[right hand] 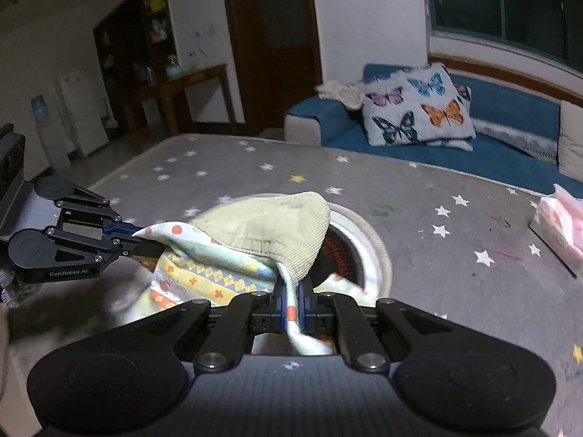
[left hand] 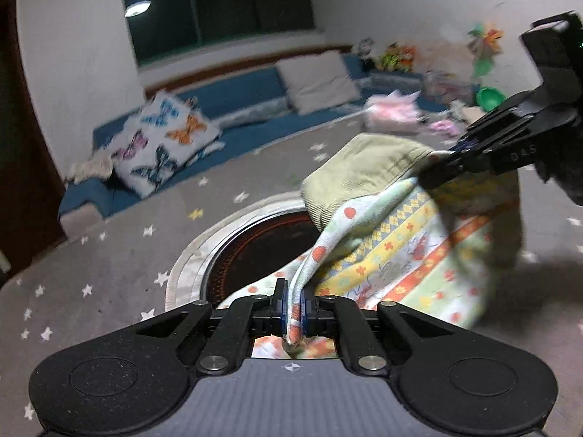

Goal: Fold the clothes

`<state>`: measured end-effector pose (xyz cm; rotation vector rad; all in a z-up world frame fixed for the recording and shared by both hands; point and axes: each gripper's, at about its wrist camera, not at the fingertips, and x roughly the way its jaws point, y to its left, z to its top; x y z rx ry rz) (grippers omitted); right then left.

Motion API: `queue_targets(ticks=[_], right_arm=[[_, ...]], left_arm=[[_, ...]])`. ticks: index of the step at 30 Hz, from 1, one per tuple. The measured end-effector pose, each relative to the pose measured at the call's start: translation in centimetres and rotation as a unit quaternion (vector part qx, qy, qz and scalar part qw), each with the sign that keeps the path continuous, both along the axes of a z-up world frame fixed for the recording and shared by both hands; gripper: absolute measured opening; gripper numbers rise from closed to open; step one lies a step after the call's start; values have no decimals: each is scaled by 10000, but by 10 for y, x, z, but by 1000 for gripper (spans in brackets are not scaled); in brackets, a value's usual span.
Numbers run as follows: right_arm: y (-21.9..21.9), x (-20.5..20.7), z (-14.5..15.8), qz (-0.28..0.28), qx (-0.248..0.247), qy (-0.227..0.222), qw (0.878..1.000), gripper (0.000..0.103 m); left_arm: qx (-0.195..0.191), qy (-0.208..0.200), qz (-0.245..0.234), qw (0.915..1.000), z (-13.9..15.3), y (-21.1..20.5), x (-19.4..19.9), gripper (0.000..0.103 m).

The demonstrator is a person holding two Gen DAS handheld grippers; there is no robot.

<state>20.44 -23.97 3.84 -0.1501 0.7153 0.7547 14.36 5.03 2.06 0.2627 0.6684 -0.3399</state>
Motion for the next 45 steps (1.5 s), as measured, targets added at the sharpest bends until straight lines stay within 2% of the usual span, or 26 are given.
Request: queue_targets(ticks=[5, 6, 7, 8, 9, 10, 12, 17, 19, 22, 26, 30, 34, 38, 45], right_arm=[[16, 44, -40, -278, -203, 297, 9990, 8], [17, 50, -47, -345, -234, 331, 9986, 9], [17, 54, -54, -403, -277, 325, 9983, 14], [17, 56, -58, -467, -301, 307, 9980, 24], [14, 58, -60, -548, -289, 301, 9976, 28], [9, 59, -61, -639, -246, 297, 9972, 29], [-1, 59, -57, -842, -185, 217, 9960, 30], [-26, 40, -40, -1144, -169, -214, 9931, 30], [-31, 28, -35, -1056, -40, -194, 9942, 30], [-34, 16, -38, -877, 96, 56, 9961, 22], [-30, 27, -57, -951, 43, 348, 9948, 16], [-36, 42, -69, -1228, 94, 510, 9911, 8], [-35, 44, -63, -1259, 166, 449, 9909, 10], [-17, 47, -56, -947, 339, 443, 9939, 10], [22, 63, -76, -757, 132, 485, 9959, 9]], left_arm=[[-37, 329, 332, 9989, -34, 4, 37, 8], [-65, 372, 390, 9985, -38, 5, 40, 10], [-96, 412, 447, 9981, -42, 5, 42, 11], [-124, 428, 486, 9978, -44, 6, 42, 13], [-152, 439, 521, 9976, -46, 7, 42, 15], [-165, 435, 552, 9974, -47, 8, 43, 16], [-119, 405, 645, 9970, -46, 8, 45, 28], [19, 368, 1051, 9938, -46, 15, 53, 39], [-42, 357, 1188, 9923, -43, 19, 53, 39], [-102, 190, 1232, 9921, -31, 16, 49, 35], [-327, 107, 952, 9949, -19, 1, 44, 28], [-497, 238, 615, 9966, -21, -16, 52, 22], [-592, 437, 416, 9964, -30, -30, 66, 19], [-683, 590, 441, 9949, -40, -35, 81, 19], [-572, 585, 532, 9952, -51, -36, 93, 22]])
